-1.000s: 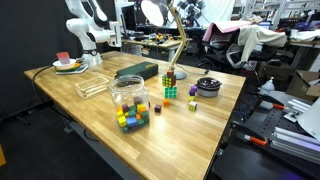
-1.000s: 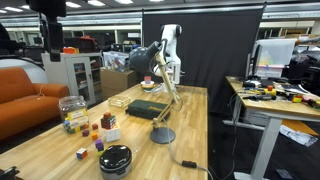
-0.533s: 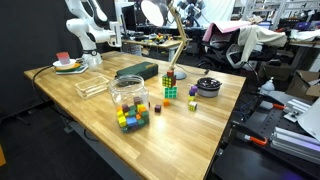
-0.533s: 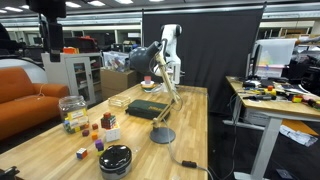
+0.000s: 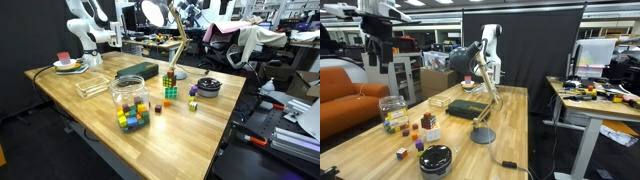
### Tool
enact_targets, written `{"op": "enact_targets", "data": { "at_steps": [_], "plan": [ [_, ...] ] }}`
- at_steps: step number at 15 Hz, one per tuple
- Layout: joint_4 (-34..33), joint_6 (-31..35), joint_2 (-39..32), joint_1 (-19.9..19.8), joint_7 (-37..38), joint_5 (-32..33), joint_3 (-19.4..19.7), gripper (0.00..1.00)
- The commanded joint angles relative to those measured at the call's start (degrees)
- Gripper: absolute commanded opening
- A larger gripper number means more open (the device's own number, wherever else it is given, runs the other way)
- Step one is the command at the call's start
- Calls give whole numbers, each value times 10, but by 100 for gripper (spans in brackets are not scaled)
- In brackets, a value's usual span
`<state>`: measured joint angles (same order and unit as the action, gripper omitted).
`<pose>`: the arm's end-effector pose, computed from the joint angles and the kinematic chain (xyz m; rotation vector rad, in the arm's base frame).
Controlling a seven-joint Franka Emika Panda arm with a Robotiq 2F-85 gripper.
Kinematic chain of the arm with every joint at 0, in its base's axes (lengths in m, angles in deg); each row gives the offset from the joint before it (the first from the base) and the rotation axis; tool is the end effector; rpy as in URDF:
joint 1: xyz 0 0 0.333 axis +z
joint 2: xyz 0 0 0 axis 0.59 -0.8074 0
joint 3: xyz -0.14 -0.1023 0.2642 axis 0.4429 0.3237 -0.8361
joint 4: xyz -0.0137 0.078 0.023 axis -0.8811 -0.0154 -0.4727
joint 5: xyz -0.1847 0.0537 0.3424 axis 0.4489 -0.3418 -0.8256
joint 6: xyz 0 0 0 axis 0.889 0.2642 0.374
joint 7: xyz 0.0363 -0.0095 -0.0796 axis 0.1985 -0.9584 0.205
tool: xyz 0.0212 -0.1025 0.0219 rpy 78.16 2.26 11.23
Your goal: Stack the orange cube on the Rubik's cube
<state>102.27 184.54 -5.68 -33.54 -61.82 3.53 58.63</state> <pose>0.3895 0.0391 0.4610 -2.9556 0.1118 0.1368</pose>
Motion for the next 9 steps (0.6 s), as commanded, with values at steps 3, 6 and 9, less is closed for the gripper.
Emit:
{"op": "enact_targets", "data": {
  "at_steps": [3, 6, 9],
  "plan": [
    [-1, -3, 6, -5, -1, -1, 1, 100],
    [0, -3, 13, -5, -1, -1, 2, 100],
    [1, -3, 12, -5, -1, -1, 2, 100]
  ]
}}
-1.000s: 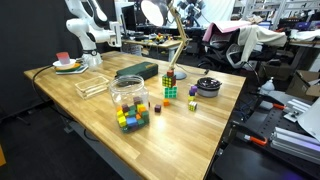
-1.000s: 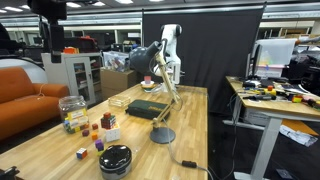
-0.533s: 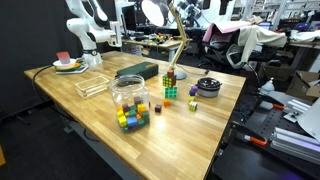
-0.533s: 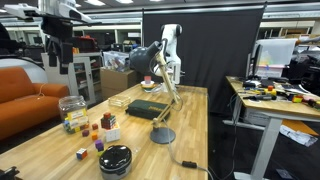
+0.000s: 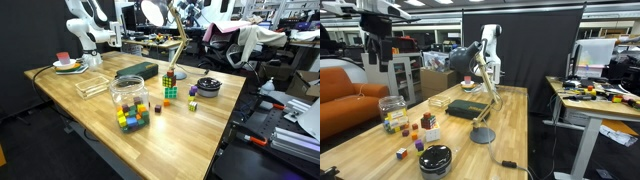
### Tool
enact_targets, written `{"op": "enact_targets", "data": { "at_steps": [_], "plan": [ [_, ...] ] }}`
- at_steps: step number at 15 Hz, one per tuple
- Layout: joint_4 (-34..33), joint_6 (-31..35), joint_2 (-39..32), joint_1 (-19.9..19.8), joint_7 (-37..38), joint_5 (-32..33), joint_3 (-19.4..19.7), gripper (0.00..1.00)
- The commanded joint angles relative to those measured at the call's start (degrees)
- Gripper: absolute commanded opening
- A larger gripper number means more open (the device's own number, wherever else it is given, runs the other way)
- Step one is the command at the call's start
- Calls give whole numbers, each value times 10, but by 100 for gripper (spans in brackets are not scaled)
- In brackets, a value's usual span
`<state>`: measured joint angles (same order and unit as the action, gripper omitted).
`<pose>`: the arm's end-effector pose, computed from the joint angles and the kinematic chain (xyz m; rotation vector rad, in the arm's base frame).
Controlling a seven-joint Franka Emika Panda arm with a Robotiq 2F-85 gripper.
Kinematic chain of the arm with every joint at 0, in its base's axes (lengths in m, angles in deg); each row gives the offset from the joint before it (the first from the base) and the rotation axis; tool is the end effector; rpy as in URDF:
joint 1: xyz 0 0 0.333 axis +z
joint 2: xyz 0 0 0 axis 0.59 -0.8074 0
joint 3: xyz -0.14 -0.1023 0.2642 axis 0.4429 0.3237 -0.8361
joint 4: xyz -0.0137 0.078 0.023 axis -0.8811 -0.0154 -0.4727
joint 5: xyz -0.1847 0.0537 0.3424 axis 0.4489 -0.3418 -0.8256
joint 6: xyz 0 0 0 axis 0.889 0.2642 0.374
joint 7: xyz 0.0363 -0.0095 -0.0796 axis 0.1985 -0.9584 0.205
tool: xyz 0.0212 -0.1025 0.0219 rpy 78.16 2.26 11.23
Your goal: Stack the orange cube on the Rubik's cube
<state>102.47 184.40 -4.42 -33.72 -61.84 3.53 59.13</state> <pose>0.3862 0.0342 0.4678 -2.9501 0.1239 0.1120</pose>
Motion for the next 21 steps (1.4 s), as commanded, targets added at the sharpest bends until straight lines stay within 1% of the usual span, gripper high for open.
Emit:
{"op": "enact_targets", "data": {
  "at_steps": [1, 3, 6, 8, 10, 11, 12, 14, 19, 20, 21],
  "plan": [
    [-3, 4, -10, -5, 12, 0, -8, 100],
    [-8, 25, -35, -1, 32, -11, -17, 100],
    [-24, 85, -114, 15, 57, -37, -36, 100],
    [-39, 127, -169, 20, 92, -42, -51, 100],
    [-55, 159, -214, 21, 150, -31, -63, 100],
    [-62, 162, -225, 27, 162, -41, -65, 100],
    [-41, 165, -208, 27, 135, -31, -61, 100],
    [-57, 168, -229, 29, 154, -31, -63, 100],
    [-60, 167, -228, 29, 159, -31, -63, 100],
    [-59, 180, -229, 29, 165, -29, -64, 100],
    [-62, 191, -236, 32, 161, -42, -65, 100]
  ]
}}
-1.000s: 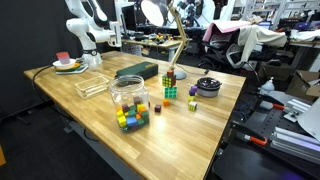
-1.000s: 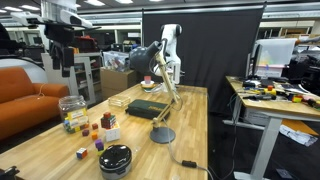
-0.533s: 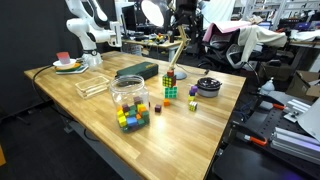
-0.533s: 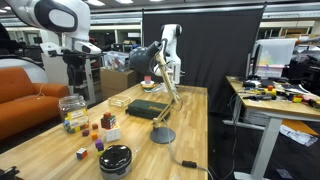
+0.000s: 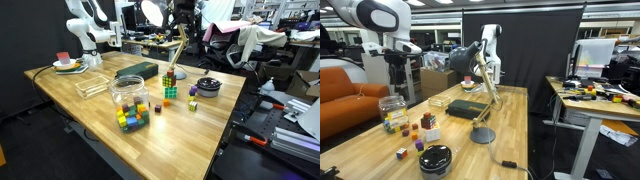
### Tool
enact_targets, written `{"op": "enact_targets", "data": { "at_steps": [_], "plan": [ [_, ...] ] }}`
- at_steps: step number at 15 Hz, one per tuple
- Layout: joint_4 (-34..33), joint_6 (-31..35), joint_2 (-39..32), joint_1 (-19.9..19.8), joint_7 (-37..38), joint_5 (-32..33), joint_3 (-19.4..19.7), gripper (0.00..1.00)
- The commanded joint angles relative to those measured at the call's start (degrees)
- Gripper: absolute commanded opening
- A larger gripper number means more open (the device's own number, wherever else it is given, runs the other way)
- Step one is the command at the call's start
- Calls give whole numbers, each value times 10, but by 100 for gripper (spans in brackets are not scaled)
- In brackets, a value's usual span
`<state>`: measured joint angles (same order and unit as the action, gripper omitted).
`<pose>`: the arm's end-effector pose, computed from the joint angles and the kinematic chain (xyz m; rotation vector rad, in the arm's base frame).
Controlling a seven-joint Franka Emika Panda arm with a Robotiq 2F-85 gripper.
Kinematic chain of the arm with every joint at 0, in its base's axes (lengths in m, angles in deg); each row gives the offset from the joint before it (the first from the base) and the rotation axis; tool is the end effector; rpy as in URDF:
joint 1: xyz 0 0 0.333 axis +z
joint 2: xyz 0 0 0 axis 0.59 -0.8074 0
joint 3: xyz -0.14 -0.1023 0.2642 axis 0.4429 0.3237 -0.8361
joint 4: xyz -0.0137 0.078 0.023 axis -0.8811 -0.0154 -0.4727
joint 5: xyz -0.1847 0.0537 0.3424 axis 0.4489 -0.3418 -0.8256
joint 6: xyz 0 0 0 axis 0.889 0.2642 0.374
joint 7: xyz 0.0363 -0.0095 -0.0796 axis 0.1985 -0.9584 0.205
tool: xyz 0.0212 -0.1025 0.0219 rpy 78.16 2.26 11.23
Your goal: Stack the orange cube on the Rubik's cube
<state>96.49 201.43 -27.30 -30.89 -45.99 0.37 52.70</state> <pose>0.4674 0.1096 0.3642 -2.9354 0.4234 0.1684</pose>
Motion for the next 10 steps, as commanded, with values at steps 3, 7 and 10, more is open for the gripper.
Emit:
{"op": "enact_targets", "data": {
  "at_steps": [3, 7, 10],
  "plan": [
    [-3, 58, -30, 16, 21, -8, -13, 100],
    [-3, 85, -77, 40, 91, 65, -34, 100],
    [-7, 106, -113, 54, 138, 107, -31, 100]
  ]
}}
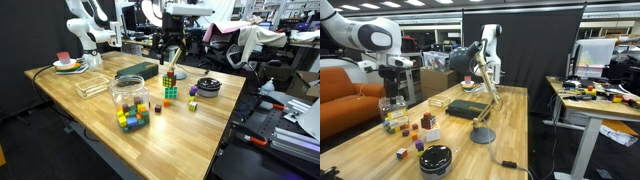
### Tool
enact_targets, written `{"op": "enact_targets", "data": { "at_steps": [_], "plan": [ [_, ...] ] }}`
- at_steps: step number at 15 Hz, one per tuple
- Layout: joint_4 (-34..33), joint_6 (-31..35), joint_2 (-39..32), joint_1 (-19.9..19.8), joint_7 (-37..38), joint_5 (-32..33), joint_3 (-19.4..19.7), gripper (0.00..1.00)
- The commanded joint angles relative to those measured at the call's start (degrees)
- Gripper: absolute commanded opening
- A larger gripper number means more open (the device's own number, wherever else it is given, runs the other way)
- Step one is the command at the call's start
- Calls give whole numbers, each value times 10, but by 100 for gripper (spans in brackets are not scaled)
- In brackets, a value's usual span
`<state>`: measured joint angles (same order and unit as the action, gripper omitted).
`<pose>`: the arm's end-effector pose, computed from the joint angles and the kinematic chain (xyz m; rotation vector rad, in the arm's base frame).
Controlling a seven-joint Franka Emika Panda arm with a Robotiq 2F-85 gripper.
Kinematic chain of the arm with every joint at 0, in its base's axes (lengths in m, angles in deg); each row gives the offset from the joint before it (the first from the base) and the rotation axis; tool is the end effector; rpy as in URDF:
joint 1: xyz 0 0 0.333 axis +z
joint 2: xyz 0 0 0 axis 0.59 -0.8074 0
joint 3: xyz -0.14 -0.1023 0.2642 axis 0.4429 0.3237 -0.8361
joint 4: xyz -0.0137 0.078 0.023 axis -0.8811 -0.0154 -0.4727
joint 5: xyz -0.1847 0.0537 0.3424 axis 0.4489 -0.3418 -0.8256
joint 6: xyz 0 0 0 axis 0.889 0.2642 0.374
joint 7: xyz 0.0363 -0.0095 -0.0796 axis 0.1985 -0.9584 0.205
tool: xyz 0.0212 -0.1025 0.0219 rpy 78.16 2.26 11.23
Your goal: Stack the orange cube on the Rubik's cube
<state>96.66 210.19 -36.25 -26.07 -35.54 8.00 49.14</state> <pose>0.4633 0.1752 0.2991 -3.0529 0.3909 0.1608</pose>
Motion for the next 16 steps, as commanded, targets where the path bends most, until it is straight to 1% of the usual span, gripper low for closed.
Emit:
{"op": "enact_targets", "data": {
  "at_steps": [1, 3, 9, 10, 15, 16],
  "plan": [
    [-1, 7, -10, 6, 14, 13, 4, 100],
    [-1, 9, -19, 8, 18, 15, 5, 100],
    [-2, 9, -16, 7, 18, 15, 5, 100],
    [-5, 15, -22, 7, 9, 8, 4, 100],
    [-18, 74, -78, 23, 143, 114, 21, 100],
    [-23, 81, -91, 28, 165, 127, 24, 100]
  ]
}}
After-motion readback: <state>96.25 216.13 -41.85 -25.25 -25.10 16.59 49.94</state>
